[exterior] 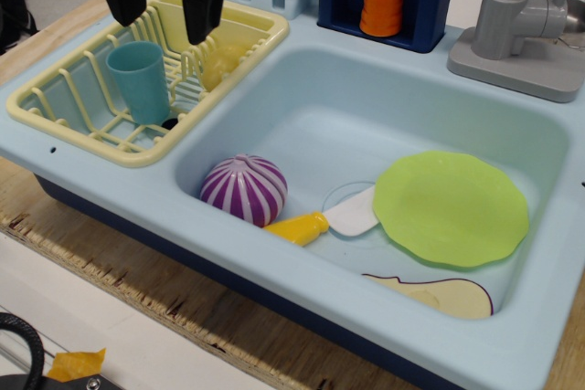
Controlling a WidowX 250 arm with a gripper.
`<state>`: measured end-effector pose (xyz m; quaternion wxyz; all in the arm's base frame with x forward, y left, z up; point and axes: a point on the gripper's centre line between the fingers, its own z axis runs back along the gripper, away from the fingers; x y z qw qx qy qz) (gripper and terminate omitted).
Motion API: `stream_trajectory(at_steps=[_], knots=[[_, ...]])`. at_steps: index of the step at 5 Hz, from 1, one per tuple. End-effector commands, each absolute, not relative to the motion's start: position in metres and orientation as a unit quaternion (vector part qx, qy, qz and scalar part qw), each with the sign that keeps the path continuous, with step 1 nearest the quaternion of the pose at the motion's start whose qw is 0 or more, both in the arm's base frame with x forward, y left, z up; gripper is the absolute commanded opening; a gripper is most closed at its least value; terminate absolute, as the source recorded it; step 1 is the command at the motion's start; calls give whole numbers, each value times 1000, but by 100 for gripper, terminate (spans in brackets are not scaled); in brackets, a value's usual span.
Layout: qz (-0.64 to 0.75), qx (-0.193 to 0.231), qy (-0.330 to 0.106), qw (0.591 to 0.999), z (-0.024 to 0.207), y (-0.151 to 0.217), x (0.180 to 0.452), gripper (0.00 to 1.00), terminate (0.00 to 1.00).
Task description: Put cup from counter or drying rack into sink
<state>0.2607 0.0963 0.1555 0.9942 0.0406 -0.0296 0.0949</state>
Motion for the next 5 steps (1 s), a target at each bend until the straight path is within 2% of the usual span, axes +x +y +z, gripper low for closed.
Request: stream_trajectory(at_steps=[1, 3, 5], knots=[[99, 39, -38, 994, 155, 110, 268, 100, 0], [99, 6, -39, 994, 136, 122, 266, 100, 0], [105, -38, -25, 993, 107, 124, 265, 100, 0]])
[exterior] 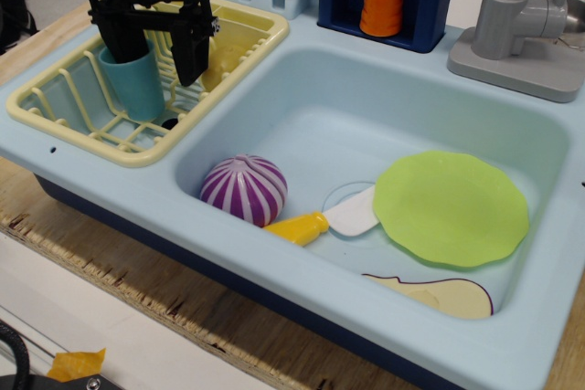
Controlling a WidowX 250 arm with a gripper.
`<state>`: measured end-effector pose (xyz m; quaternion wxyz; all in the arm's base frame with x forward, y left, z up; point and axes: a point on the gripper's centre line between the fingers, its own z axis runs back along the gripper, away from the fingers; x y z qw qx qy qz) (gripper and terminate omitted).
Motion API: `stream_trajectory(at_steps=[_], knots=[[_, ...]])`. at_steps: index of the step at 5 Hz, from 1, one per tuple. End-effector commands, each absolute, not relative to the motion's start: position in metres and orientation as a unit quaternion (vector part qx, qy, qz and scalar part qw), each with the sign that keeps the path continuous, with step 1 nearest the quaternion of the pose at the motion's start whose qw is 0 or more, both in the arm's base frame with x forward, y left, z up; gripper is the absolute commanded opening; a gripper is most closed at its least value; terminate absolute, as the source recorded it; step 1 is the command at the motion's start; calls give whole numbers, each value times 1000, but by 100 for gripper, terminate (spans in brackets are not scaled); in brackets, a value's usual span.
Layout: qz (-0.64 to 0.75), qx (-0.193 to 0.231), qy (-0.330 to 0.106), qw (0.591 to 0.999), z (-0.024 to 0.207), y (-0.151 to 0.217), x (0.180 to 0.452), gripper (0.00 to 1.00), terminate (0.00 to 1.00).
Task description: Put cup from counter or drying rack into sink
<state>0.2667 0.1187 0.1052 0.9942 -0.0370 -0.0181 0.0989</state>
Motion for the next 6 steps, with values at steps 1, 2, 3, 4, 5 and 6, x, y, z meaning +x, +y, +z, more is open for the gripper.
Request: stream_trajectory(at_steps=[1, 2, 3, 4, 5, 6], knots=[[118, -52, -20, 991, 98, 125, 260, 0, 0], [125, -55, -22, 990, 102, 125, 254, 0, 0], [117, -49, -28, 991, 117, 119, 253, 0, 0], [96, -32, -60, 993, 145, 97, 260, 0, 0], [68, -16, -106, 992, 179, 71, 267, 0, 0], [27, -21, -122, 992, 194, 37, 274, 0, 0]])
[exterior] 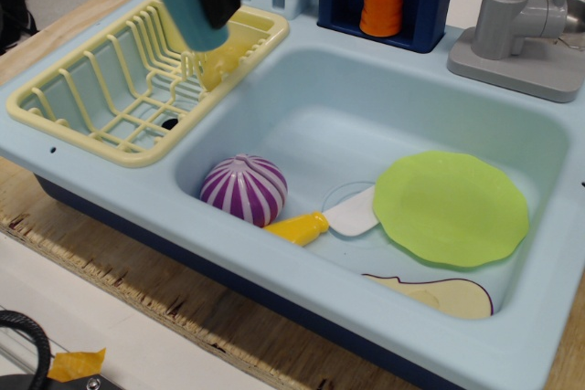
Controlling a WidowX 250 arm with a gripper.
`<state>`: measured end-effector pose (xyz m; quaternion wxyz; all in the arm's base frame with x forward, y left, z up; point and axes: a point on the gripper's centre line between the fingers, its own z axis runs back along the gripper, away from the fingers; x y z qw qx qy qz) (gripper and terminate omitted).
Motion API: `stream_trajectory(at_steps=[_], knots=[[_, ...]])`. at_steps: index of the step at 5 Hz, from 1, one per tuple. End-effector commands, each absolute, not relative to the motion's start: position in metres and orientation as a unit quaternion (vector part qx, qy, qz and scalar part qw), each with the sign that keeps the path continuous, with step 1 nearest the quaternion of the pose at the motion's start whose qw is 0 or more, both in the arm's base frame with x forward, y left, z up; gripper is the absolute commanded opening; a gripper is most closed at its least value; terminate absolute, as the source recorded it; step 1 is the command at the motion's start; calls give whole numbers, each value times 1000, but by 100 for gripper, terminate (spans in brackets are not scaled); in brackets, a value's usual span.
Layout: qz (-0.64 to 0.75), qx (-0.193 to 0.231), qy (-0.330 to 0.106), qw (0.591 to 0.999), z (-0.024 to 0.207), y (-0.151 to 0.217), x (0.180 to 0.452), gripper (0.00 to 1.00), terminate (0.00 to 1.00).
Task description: Put cup from counter or drying rack into sink
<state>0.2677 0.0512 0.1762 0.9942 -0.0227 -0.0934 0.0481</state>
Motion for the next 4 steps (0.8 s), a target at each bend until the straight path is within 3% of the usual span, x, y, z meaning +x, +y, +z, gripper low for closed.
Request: stream_trajectory(at_steps=[1, 2, 3, 4], knots=[[-13, -40, -129, 991, 201, 7, 278, 0, 0], [-49, -74, -117, 989, 189, -16, 279, 0, 0], [-47, -105, -92, 989, 181, -22, 277, 100, 0], [-47, -105, -92, 989, 181, -22, 277, 100, 0]])
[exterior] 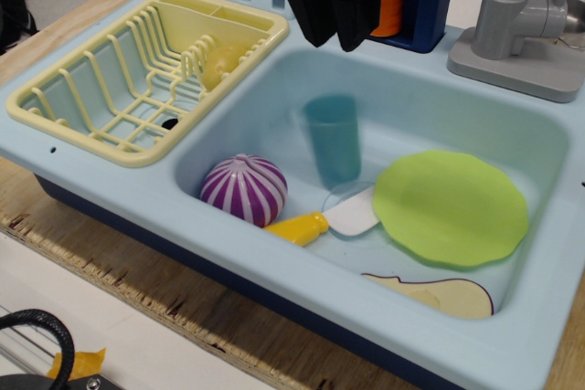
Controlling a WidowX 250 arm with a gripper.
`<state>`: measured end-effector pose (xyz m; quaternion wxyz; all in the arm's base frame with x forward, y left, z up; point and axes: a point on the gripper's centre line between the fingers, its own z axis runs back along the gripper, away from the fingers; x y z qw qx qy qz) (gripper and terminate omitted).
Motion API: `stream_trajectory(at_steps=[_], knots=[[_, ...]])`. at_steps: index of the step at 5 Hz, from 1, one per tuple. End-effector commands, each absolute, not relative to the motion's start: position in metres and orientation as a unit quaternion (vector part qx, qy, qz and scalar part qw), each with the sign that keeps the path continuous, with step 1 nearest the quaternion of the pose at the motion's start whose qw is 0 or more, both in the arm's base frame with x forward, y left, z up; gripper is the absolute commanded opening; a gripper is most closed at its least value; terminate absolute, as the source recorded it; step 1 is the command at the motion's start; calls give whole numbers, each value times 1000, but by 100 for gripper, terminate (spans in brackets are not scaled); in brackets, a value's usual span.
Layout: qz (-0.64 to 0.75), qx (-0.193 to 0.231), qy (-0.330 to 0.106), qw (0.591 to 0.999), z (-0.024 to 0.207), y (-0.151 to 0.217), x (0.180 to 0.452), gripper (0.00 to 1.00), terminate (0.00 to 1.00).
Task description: Put cup from counter or drying rack into sink
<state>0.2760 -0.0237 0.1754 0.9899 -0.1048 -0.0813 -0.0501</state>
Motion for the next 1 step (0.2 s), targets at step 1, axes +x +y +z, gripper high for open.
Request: stream_trajectory(at_steps=[1], knots=[[-47, -105, -92, 989, 181, -22, 277, 100, 100]])
